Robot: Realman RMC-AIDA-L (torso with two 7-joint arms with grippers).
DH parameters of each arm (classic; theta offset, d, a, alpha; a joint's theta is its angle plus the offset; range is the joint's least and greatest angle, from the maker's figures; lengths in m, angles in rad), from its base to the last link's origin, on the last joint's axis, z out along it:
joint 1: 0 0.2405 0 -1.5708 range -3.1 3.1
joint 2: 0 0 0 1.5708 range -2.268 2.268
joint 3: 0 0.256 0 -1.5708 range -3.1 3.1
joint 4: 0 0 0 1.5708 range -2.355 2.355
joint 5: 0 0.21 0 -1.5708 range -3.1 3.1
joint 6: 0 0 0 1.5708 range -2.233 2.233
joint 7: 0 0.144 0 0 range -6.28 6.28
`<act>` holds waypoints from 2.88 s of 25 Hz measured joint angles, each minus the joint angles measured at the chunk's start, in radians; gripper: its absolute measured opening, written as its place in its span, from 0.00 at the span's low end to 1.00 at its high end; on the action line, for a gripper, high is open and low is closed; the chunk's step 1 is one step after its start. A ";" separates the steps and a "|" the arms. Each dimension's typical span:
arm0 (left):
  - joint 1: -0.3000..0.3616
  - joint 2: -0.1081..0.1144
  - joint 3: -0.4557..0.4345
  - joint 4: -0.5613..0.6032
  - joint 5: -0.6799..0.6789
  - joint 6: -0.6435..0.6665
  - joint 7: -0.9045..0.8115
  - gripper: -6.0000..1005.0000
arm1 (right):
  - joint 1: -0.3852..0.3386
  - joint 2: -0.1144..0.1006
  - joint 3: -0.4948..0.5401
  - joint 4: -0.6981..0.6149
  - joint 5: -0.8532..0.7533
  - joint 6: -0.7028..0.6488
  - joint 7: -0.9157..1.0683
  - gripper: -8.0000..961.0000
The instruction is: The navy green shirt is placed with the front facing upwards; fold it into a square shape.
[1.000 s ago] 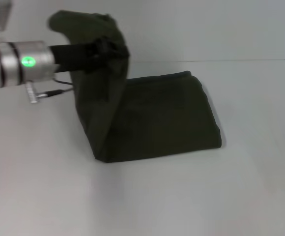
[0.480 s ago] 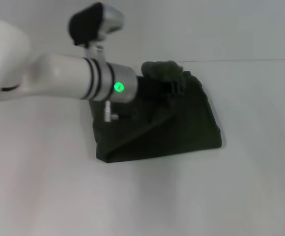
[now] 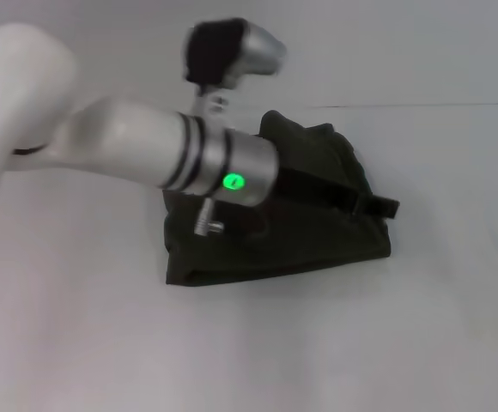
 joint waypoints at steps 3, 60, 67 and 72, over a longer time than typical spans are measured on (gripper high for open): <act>0.099 0.001 -0.113 0.104 -0.033 0.083 0.004 0.33 | 0.006 -0.003 0.000 0.000 -0.028 0.003 0.002 0.94; 0.389 0.069 -0.759 0.037 -0.050 0.384 -0.004 0.93 | 0.574 0.125 -0.385 0.105 -0.669 0.549 0.355 0.92; 0.389 0.069 -0.760 0.037 -0.055 0.380 0.004 0.93 | 0.566 0.126 -0.388 0.107 -0.667 0.548 0.360 0.88; 0.386 0.069 -0.760 0.037 -0.057 0.369 0.007 0.93 | 0.561 0.127 -0.380 0.101 -0.633 0.535 0.354 0.83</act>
